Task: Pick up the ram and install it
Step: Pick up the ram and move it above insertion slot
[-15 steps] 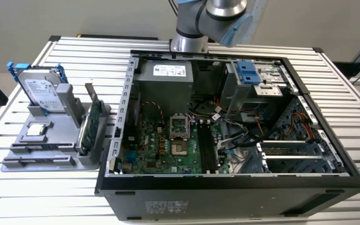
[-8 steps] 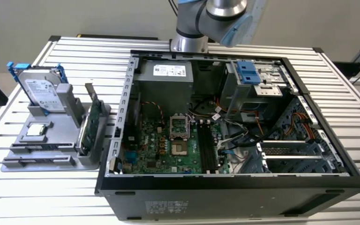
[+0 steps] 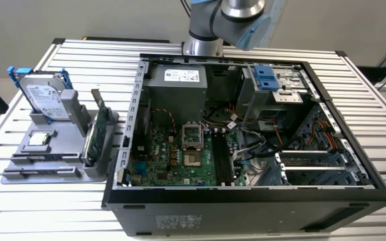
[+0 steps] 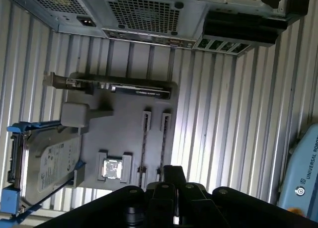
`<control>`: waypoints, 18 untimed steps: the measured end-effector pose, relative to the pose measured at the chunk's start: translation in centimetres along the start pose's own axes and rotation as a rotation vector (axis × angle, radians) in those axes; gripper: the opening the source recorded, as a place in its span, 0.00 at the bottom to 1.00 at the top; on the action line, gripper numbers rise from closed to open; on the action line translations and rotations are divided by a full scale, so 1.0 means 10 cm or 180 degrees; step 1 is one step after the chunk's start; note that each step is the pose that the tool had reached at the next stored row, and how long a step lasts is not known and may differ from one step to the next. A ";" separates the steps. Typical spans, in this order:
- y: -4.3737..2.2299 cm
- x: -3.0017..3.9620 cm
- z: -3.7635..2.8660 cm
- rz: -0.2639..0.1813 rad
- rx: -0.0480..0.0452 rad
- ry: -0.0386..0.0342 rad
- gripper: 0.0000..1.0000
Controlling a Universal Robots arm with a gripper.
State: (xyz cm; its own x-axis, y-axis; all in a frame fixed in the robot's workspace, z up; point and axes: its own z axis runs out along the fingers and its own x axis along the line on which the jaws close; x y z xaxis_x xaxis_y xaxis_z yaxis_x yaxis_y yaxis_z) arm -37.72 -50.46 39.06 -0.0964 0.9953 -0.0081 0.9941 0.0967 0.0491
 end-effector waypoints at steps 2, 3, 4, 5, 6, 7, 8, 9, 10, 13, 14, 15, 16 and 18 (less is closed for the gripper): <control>0.000 0.000 0.000 0.0061 0.0000 -0.0003 0.00; 0.000 0.000 0.000 0.0091 0.0001 -0.0005 0.00; 0.000 0.000 0.000 0.0119 0.0001 -0.0006 0.00; 0.000 0.000 0.000 0.0146 0.0001 -0.0007 0.00; 0.000 0.000 0.000 0.0171 0.0003 -0.0008 0.00; 0.000 0.000 0.001 0.0192 0.0005 -0.0009 0.00; 0.000 0.001 0.001 0.0211 0.0009 -0.0009 0.00; -0.001 0.001 0.001 0.0231 0.0014 -0.0011 0.00; -0.001 0.001 0.000 0.0251 0.0018 -0.0011 0.00; 0.000 0.000 0.000 0.0303 0.0029 -0.0013 0.00; -0.001 0.000 0.000 0.0317 0.0032 -0.0014 0.00; 0.000 0.000 0.000 0.0327 0.0035 -0.0014 0.00; 0.000 0.000 0.000 0.0338 0.0038 -0.0014 0.00; 0.000 0.000 0.000 0.0358 0.0046 -0.0015 0.00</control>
State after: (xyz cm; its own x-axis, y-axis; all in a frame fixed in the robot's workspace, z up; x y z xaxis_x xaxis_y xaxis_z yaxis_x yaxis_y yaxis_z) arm -37.72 -50.46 39.06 0.0160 0.9998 -0.0080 0.9992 -0.0157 0.0357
